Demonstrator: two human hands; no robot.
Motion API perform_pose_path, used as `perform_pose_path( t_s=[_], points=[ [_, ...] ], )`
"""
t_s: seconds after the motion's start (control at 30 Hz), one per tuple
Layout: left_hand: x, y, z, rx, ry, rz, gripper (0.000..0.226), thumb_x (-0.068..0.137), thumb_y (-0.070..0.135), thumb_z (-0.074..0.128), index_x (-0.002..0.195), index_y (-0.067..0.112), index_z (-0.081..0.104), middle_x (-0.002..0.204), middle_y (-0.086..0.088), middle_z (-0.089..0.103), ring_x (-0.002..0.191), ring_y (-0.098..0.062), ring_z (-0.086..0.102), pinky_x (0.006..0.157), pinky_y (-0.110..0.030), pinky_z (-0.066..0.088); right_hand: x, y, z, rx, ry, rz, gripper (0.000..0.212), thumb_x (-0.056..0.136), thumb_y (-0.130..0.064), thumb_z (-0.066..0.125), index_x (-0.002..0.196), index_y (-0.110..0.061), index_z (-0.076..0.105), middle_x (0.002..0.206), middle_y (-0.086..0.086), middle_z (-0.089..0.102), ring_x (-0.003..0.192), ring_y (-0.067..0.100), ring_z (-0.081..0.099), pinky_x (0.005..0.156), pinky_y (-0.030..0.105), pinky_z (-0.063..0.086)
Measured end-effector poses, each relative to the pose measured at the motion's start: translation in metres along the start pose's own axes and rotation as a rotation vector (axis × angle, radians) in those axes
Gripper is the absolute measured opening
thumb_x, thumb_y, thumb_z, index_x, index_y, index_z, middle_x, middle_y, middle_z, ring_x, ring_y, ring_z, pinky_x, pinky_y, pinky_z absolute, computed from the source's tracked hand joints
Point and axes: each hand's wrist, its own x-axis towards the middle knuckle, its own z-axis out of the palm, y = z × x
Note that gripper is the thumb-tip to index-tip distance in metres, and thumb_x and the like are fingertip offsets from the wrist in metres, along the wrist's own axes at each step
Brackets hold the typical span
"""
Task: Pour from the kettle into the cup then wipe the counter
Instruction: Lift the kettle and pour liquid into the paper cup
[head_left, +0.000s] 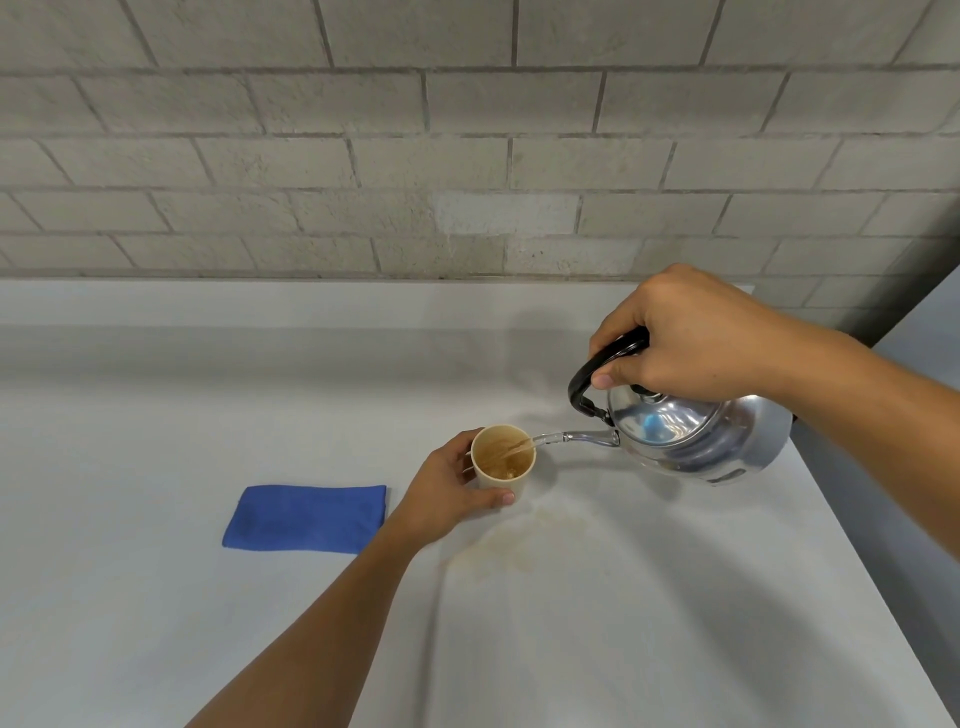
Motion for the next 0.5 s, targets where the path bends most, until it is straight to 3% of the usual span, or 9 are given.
perform_pose_path(
  t_s=[0.17, 0.33, 0.5],
  points=[
    [0.000, 0.000, 0.000, 0.006, -0.001, -0.005, 0.079, 0.064, 0.014, 0.099, 0.133, 0.030, 0.063, 0.125, 0.010, 0.075, 0.119, -0.012, 0.070, 0.098, -0.023, 0.056, 0.000, 0.001, 0.001, 0.011, 0.010, 0.014, 0.016, 0.075, -0.046, 0.084, 0.090, -0.041, 0.081, 0.068, -0.047, 0.059, 0.071, -0.014, 0.058, 0.051, 0.017, 0.036],
    [0.000, 0.001, -0.001, 0.018, -0.004, -0.014, 0.078, 0.065, 0.014, 0.099, 0.133, 0.030, 0.063, 0.125, 0.010, 0.075, 0.118, -0.011, 0.070, 0.096, -0.022, 0.056, -0.007, 0.008, 0.007, 0.092, 0.039, 0.067, 0.015, 0.075, -0.044, 0.085, 0.089, -0.040, 0.082, 0.059, -0.015, 0.071, 0.067, -0.004, 0.061, 0.051, 0.018, 0.037],
    [0.000, 0.004, -0.001, 0.033, -0.002, -0.016, 0.075, 0.065, 0.010, 0.098, 0.127, 0.035, 0.064, 0.124, 0.011, 0.075, 0.116, -0.009, 0.071, 0.095, -0.018, 0.054, -0.020, 0.021, 0.017, 0.206, 0.054, 0.161, 0.012, 0.073, -0.045, 0.085, 0.084, -0.043, 0.080, 0.063, -0.015, 0.074, 0.060, 0.006, 0.066, 0.059, 0.029, 0.054]
  ],
)
